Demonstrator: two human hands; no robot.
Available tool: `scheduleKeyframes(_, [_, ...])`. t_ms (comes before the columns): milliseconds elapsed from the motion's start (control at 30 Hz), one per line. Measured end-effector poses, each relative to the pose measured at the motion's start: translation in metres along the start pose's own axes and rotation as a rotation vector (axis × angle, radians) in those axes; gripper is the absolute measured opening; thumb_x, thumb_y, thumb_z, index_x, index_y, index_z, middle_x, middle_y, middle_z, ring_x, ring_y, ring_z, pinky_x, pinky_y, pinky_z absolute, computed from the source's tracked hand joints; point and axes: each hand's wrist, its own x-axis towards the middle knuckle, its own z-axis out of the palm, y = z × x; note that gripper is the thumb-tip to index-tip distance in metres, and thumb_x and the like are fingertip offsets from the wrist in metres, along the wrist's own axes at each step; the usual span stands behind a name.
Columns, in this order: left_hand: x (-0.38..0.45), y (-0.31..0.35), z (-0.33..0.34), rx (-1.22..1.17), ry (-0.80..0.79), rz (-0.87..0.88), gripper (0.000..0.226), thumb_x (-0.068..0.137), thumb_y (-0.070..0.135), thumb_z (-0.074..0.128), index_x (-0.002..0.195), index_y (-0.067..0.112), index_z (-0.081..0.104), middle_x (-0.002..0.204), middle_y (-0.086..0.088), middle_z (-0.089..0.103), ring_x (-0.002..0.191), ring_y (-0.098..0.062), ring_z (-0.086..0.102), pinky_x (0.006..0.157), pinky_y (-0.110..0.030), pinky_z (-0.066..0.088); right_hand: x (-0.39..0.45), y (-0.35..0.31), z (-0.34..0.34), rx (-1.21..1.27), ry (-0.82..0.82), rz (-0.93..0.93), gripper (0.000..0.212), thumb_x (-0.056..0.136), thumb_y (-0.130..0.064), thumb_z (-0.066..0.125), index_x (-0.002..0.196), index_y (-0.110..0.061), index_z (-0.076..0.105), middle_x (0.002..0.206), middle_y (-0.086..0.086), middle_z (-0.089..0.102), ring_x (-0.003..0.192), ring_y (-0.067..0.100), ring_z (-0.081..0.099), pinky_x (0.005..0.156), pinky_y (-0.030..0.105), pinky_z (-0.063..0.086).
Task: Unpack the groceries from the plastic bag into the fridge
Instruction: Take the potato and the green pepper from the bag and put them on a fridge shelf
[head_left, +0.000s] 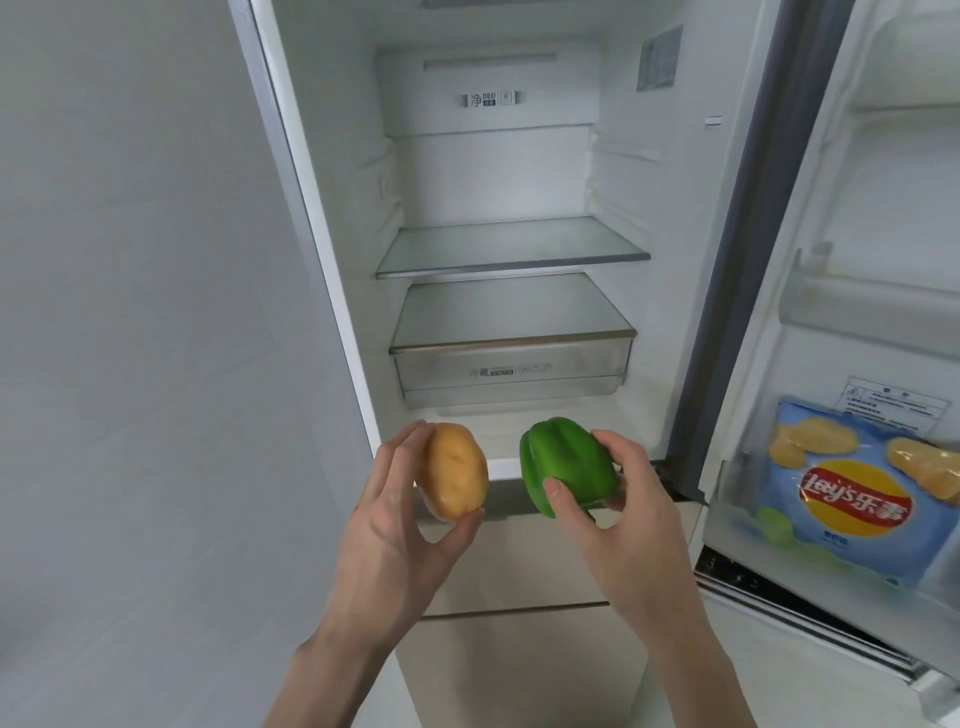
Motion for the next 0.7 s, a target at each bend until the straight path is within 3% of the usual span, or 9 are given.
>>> scheduleKeyframes(200, [0.054, -0.021, 0.015, -0.01, 0.051, 0.008, 0.084, 0.075, 0.028, 0.091, 0.145, 0.031, 0.043, 0.141, 0.023, 0.045, 0.118, 0.005, 0.051, 0.089, 0.0, 0.04, 0.052, 0.008, 0.023, -0.006, -0.019, -0.027, 0.059, 0.084, -0.05, 0.077, 0.136, -0.04, 0.049, 0.123, -0.024, 0.059, 0.113, 0.004, 0.059, 0.093, 0.034, 0.056])
scheduleKeyframes(400, [0.115, -0.049, 0.029, -0.069, 0.093, -0.016, 0.09, 0.076, 0.033, 0.089, 0.149, 0.035, 0.036, 0.134, 0.022, 0.046, 0.12, -0.001, 0.053, 0.093, 0.0, 0.039, 0.115, 0.006, 0.048, -0.028, -0.012, -0.063, 0.066, 0.082, -0.051, 0.08, 0.136, -0.042, 0.042, 0.12, -0.03, 0.056, 0.111, 0.001, 0.059, 0.092, 0.022, 0.05])
scheduleKeyframes(533, [0.158, -0.063, 0.035, -0.123, 0.13, 0.041, 0.084, 0.077, 0.025, 0.089, 0.145, 0.036, 0.042, 0.136, 0.021, 0.048, 0.124, -0.008, 0.056, 0.098, -0.012, 0.046, 0.161, 0.0, 0.064, 0.007, 0.023, -0.104, 0.058, 0.081, -0.05, 0.079, 0.128, -0.041, 0.047, 0.116, -0.027, 0.06, 0.109, -0.002, 0.06, 0.087, 0.014, 0.049])
scheduleKeyframes(700, [0.213, -0.08, 0.036, -0.156, 0.201, 0.079, 0.084, 0.076, 0.022, 0.089, 0.147, 0.029, 0.045, 0.143, 0.017, 0.046, 0.13, -0.007, 0.054, 0.099, -0.009, 0.044, 0.213, -0.006, 0.085, -0.017, 0.073, -0.168, 0.058, 0.083, -0.056, 0.073, 0.134, -0.04, 0.049, 0.119, -0.027, 0.06, 0.108, -0.001, 0.06, 0.087, 0.016, 0.048])
